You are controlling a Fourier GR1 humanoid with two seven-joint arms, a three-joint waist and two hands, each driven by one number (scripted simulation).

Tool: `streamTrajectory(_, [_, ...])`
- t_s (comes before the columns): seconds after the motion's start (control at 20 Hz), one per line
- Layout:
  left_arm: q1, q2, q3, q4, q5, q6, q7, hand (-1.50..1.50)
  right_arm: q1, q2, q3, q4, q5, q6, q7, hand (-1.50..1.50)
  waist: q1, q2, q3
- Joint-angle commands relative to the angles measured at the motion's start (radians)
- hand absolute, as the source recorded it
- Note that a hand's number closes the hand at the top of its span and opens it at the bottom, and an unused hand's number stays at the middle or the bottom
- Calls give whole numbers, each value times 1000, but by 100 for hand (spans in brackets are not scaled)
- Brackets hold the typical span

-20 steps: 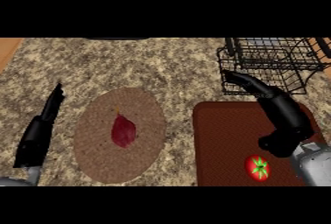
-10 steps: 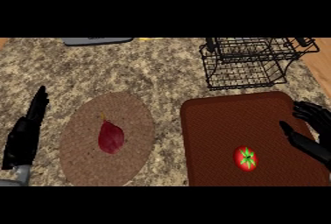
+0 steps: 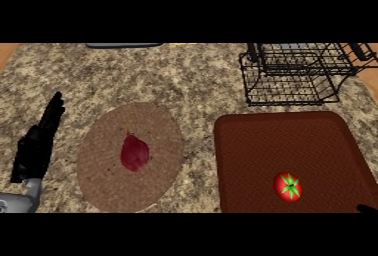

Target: Pick the tomato from the tray and place it in the tiered basket

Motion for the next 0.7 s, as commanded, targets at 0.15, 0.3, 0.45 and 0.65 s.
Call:
streamTrajectory(0.15, [-58,-41,-17,62,-25,-3,0,0,15,-267,-1,-208,2,174,326,-150,35,9,-2])
streamTrajectory(0.3, [-82,-62,-24,76,-53,2,-1,0,-78,-283,43,-246,4,173,497,-150,51,9,1])
streamTrajectory(0.45, [-90,-21,6,3,-33,-42,69,0,-193,-270,108,-276,15,139,683,-150,60,7,2])
streamTrajectory(0.65, [-105,-78,-5,74,-67,-46,33,0,-319,-233,187,-163,27,173,770,-150,58,8,3])
